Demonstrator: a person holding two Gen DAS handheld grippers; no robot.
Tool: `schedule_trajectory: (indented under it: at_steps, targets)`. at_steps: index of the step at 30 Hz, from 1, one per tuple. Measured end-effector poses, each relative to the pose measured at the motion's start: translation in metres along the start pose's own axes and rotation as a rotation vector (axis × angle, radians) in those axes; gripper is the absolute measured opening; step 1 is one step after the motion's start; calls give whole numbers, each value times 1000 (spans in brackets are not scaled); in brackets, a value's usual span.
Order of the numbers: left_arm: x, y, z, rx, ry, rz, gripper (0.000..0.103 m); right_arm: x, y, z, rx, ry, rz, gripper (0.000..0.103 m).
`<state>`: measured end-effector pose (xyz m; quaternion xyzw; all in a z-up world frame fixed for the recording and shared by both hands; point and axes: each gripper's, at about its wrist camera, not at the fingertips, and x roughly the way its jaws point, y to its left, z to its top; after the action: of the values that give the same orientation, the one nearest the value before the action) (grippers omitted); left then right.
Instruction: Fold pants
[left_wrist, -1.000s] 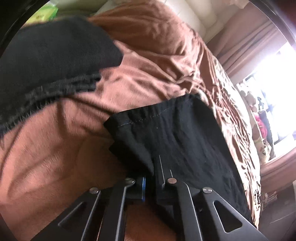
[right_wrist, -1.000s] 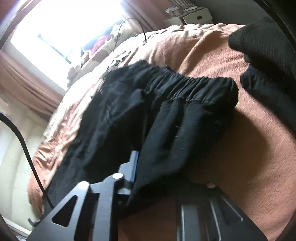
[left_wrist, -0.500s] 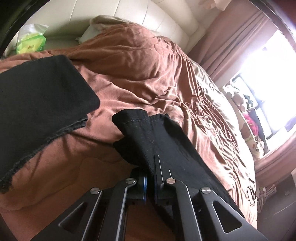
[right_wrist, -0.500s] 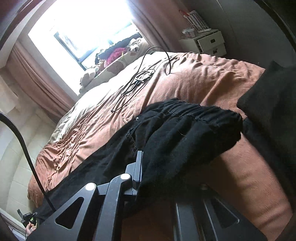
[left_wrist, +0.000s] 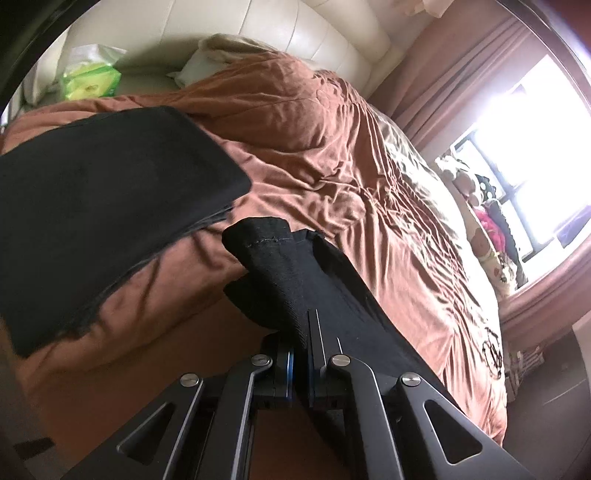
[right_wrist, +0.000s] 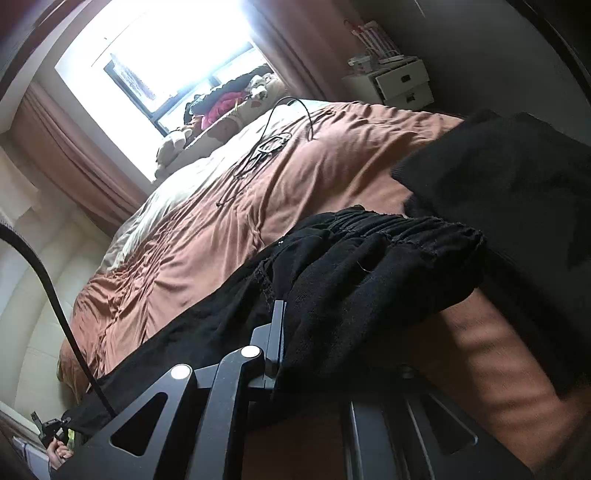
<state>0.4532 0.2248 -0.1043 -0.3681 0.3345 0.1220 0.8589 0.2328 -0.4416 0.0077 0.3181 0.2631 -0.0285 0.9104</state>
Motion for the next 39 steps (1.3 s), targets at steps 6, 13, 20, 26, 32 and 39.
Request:
schedule_trajectory:
  at_steps: [6,13,20,26,32,39]
  targets:
    - [-26,33,-18,-32,25,-3,5,-38,-11,-13,19,15,-2,3]
    - [-44,60,-35,-46,51,-5,5,-68,-23,-25,48,34,-4,3]
    - [-23,86,-56,-60,111,30,6,-56,-44,-49,81,89,-45,6]
    - [-5,108,-72,-109,150,28,21,-42,-55,-73,88,188,-127,20]
    - [-2,111,-66,-126,143,2,24,-58,-45,-72,49,184,-128,39]
    - [5,120,-55,-162,117,-15,25,-83,-39,-70,29,138,-157,42]
